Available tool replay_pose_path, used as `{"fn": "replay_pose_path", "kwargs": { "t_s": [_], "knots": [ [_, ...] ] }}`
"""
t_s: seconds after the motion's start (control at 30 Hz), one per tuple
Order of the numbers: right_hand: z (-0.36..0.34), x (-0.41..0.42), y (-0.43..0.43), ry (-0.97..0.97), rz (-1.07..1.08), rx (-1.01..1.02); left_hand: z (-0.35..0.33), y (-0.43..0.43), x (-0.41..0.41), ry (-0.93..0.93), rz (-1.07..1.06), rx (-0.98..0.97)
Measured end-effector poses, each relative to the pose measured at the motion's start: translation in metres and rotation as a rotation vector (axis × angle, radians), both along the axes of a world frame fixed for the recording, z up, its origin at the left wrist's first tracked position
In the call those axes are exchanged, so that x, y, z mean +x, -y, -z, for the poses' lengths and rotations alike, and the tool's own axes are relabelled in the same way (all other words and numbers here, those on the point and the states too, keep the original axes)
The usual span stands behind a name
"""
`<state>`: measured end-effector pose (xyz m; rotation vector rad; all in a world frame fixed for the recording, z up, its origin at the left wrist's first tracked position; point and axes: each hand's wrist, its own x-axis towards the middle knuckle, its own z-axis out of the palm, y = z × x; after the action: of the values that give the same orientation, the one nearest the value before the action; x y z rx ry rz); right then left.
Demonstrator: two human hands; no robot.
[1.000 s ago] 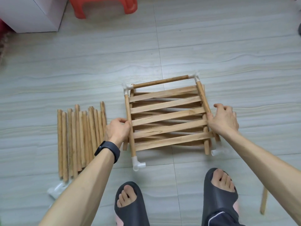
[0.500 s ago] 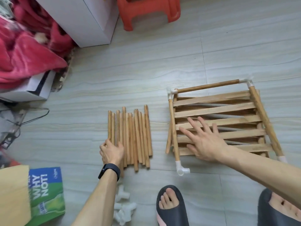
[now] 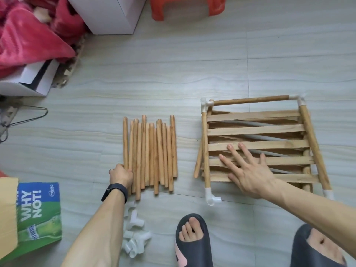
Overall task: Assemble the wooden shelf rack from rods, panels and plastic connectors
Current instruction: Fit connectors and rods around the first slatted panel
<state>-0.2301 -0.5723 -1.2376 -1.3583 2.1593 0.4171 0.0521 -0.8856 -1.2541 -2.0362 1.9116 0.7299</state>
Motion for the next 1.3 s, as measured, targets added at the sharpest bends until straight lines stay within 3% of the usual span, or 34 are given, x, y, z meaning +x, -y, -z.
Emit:
{"fn": "replay_pose_path", "kwargs": {
  "t_s": [0.17, 0.3, 0.4, 0.5, 0.53, 0.6, 0.67, 0.77, 0.9, 1.1, 1.3],
  "knots": [
    [0.003, -0.001, -0.003, -0.015, -0.064, -0.005, -0.023, -0.006, -0.029, -0.133, -0.062, -0.171],
    [-0.012, 0.000, 0.004, -0.002, -0.024, -0.080, -0.053, -0.031, -0.067, -0.461, 0.280, -0.263],
    [-0.039, 0.013, 0.002, 0.243, 0.395, -0.400, -0.074, -0.078, -0.104, -0.594, 0.591, -0.232],
    [-0.071, 0.032, -0.009, 0.940, 1.121, -0.744, -0.087, -0.136, -0.132, -0.654, 0.959, -0.210],
    [-0.075, 0.035, -0.016, 1.088, 1.305, -0.811, -0.090, -0.153, -0.137, -0.649, 1.068, -0.217],
    [-0.078, 0.036, -0.032, 1.145, 1.474, -0.895, -0.091, -0.180, -0.141, -0.634, 1.185, -0.223],
    [-0.076, 0.037, -0.051, 1.106, 1.589, -0.951, -0.087, -0.198, -0.135, -0.646, 1.162, -0.227],
    [-0.069, 0.035, -0.078, 0.992, 1.816, -0.990, -0.073, -0.216, -0.109, -0.605, 0.874, -0.187],
    [-0.052, 0.038, -0.102, 0.890, 1.860, -0.955, -0.044, -0.231, -0.076, -0.412, 0.471, 0.144],
    [-0.036, 0.056, -0.107, 0.942, 1.750, -0.778, -0.031, -0.232, -0.073, -0.352, 0.426, 0.291],
    [-0.031, 0.057, -0.105, 0.996, 1.743, -0.755, -0.038, -0.223, -0.078, -0.359, 0.455, 0.361]
  ]
}}
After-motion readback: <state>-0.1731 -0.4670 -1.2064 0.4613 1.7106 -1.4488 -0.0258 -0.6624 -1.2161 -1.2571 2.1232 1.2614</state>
